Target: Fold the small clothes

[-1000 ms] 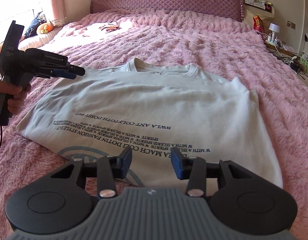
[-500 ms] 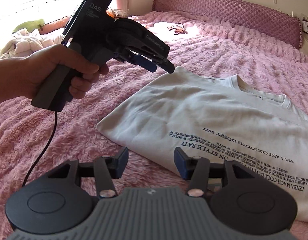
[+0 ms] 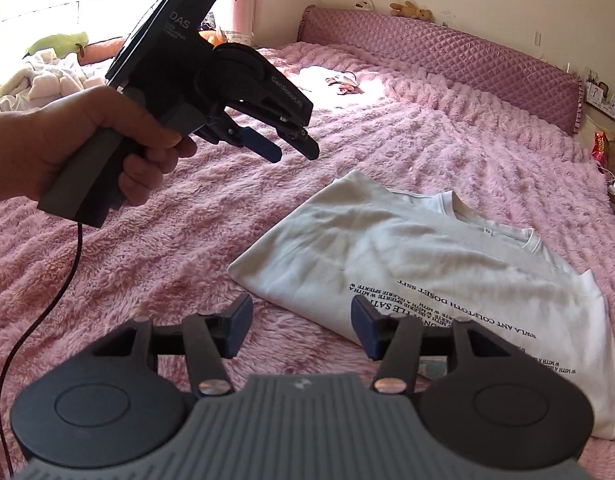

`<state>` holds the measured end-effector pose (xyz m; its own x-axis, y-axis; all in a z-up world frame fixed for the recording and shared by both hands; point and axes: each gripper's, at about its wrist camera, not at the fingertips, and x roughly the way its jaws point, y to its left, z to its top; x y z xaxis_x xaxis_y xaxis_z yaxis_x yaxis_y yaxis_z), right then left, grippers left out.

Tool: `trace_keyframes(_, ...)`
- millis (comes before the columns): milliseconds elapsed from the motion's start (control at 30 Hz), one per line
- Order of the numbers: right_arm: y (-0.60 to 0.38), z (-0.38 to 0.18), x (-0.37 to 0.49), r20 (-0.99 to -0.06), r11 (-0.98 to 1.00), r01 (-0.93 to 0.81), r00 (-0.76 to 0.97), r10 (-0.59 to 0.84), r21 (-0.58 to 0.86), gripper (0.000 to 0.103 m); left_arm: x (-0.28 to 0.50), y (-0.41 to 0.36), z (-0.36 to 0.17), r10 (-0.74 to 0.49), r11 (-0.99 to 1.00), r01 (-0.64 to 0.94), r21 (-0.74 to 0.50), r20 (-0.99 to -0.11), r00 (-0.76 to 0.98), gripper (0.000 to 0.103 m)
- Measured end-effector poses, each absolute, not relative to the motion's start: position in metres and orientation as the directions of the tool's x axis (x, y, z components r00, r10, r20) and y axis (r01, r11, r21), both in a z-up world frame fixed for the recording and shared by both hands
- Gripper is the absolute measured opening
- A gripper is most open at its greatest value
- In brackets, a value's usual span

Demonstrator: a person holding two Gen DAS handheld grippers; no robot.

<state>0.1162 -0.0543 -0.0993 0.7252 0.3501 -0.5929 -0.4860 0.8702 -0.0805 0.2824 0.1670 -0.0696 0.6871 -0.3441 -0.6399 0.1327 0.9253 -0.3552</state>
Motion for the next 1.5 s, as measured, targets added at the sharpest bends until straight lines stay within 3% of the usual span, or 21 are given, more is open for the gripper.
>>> trace_keyframes(200, -0.056, -0.105, 0.108, -0.573, 0.888, -0.450, 0.753, 0.324, -0.090, 0.053, 0.277, 0.158, -0.070, -0.293, 0.948, 0.107, -0.301, -0.684, 0.668, 0.050)
trace_keyframes(467, -0.042, -0.119, 0.119, -0.575, 0.864, -0.489, 0.744, 0.340, -0.121, 0.053, 0.306, 0.166, -0.093, -0.286, 0.913, -0.046, -0.405, -0.717, 0.636, 0.050)
trace_keyframes(633, -0.008, -0.137, 0.129, -0.558, 0.788, -0.562, 0.749, 0.356, -0.252, 0.053, 0.327, 0.179, -0.117, -0.289, 0.900, -0.078, -0.428, -0.722, 0.629, 0.050)
trace_keyframes(900, 0.042, -0.178, 0.144, -0.529, 0.672, -0.569, 0.794, 0.300, -0.473, 0.053, 0.363, 0.200, -0.159, -0.358, 0.849, -0.107, -0.518, -0.712, 0.604, 0.050)
trace_keyframes(1100, 0.053, -0.196, 0.160, -0.527, 0.626, -0.566, 0.804, 0.276, -0.536, 0.053, 0.387, 0.206, -0.175, -0.417, 0.802, -0.114, -0.587, -0.686, 0.597, 0.050)
trace_keyframes(1233, 0.060, -0.204, 0.169, -0.484, 0.603, -0.528, 0.838, 0.254, -0.598, 0.064, 0.405, 0.203, -0.181, -0.455, 0.768, -0.123, -0.628, -0.670, 0.587, 0.050)
trace_keyframes(1500, 0.072, -0.215, 0.181, -0.450, 0.601, -0.502, 0.857, 0.250, -0.622, 0.064, 0.442, 0.190, -0.193, -0.507, 0.738, -0.105, -0.667, -0.650, 0.566, 0.050)
